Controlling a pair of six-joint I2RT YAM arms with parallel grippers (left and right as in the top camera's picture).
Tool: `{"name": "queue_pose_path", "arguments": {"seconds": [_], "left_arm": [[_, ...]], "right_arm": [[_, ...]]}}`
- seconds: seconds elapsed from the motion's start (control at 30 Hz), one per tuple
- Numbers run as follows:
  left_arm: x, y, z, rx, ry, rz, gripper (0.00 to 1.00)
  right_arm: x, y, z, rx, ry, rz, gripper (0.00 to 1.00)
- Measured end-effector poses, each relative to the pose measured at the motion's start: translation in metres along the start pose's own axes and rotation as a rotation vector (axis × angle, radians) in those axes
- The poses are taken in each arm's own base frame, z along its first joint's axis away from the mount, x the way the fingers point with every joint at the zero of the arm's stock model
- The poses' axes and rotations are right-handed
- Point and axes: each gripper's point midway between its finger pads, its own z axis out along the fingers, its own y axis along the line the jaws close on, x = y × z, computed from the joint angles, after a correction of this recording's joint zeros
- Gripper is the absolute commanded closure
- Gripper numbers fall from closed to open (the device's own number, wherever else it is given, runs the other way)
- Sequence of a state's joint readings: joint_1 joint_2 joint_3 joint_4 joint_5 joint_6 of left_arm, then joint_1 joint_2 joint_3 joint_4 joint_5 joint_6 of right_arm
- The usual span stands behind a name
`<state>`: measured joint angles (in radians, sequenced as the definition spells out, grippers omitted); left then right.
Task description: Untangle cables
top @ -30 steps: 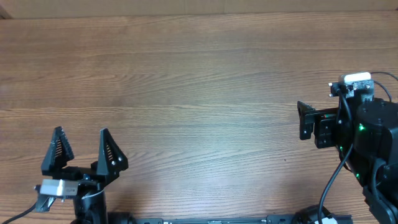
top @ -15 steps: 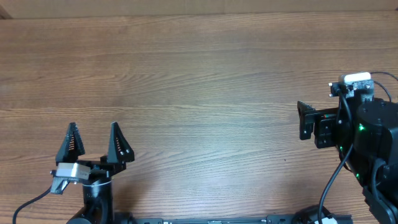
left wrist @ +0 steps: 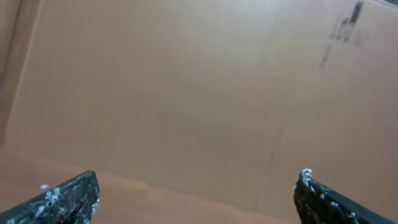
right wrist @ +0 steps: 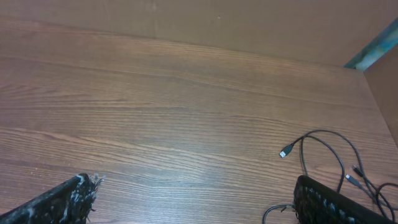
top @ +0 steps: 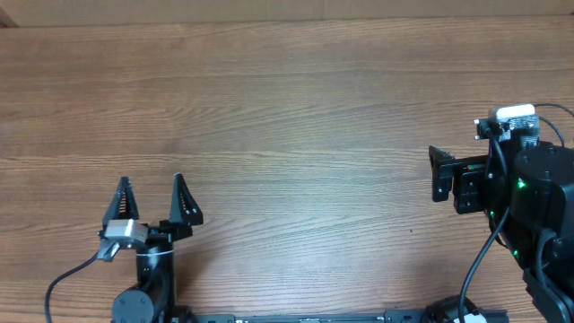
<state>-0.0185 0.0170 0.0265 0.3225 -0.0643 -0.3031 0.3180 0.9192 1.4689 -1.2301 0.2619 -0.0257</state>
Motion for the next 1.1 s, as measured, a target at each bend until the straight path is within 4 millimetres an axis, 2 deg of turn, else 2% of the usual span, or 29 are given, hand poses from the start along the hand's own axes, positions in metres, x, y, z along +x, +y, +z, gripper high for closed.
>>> {"name": "queue_pose_path", "arguments": {"seconds": [0.27,0.43,0.67,1.1], "left_arm": [[0.016,0.010,-0.001,-0.042,0.046,0.128,0.00],[0.059,0.025,-0.008,-0.081,0.233,0.238,0.00],[0.093,0.037,-0.020,-0.100,0.390,0.317,0.00],[0.095,0.038,-0.021,-0.092,0.399,0.362,0.00]], "right_arm": [[0.000,0.000,0.000,0.000,0.000,0.000,0.00],[0.000,0.000,0.000,0.000,0.000,-0.001,0.00],[0.000,0.001,0.000,-0.002,0.000,-0.002,0.00],[0.000,0.001,0.000,-0.002,0.000,-0.002,0.00]]}}
